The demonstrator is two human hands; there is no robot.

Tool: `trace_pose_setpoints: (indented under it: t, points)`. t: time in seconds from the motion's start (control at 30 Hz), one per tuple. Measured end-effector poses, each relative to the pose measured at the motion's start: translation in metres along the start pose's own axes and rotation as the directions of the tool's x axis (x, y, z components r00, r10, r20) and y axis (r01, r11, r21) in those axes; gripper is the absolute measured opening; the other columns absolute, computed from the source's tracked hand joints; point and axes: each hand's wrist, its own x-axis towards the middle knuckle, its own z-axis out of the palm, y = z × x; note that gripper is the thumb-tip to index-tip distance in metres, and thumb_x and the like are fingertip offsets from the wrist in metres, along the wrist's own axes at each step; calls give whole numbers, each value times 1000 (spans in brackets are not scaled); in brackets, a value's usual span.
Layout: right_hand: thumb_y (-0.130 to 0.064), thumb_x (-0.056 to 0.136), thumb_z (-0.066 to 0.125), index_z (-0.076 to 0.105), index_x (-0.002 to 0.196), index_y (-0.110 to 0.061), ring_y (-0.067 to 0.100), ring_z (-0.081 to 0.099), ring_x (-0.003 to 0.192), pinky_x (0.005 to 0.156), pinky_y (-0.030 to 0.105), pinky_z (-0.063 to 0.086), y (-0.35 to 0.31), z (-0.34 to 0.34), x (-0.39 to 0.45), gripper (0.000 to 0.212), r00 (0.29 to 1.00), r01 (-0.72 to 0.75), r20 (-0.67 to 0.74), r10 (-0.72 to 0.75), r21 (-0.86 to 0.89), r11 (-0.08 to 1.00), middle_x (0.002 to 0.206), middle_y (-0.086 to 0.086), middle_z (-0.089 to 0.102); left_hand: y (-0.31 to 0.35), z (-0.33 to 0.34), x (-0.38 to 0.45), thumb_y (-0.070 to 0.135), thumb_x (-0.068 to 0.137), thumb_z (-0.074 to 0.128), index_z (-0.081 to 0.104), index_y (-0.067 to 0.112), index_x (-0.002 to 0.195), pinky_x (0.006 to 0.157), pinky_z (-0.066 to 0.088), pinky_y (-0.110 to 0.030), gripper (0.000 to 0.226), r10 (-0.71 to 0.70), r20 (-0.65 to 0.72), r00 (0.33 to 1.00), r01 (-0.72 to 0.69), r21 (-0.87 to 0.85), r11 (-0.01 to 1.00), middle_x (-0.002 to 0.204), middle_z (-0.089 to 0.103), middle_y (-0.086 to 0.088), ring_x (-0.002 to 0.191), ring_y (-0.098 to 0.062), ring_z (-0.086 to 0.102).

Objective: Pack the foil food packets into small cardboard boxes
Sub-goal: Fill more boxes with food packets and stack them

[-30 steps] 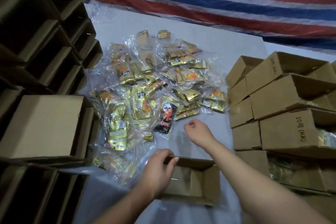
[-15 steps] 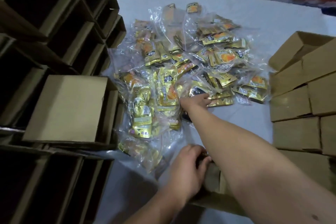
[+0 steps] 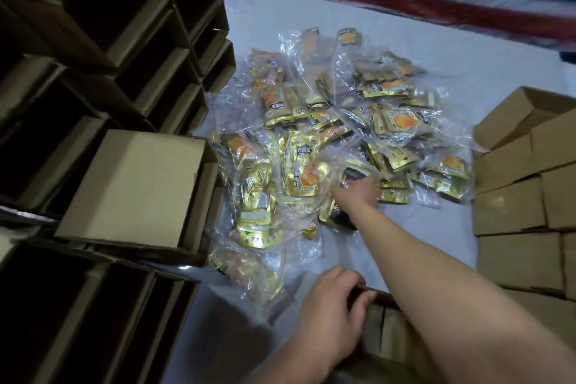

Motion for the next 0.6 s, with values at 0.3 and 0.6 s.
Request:
trace_pose_setpoints:
  t: [0.3,0.6]
  points:
    - [-28,78,82,35,138,-6,28,58,104,86,33,47,38,-23,-4,80,995,-63,-32,96,543,837,129,15,57,0,1,1,41,93,54,62,19,97,90,42,-25,23,22,-25,999,-23,-16,1000,100,57,6,98,-10,51]
    - [-14,72,85,52,129,3,34,70,94,88,48,58,39,-13,8,68,948,-200,317,41,488,850,107,20,71,-4,5,1,43,91,56,62,22,98,89,39,-17,23,3,-55,998,-4,-23,1000,100,55,11,99,-5,50]
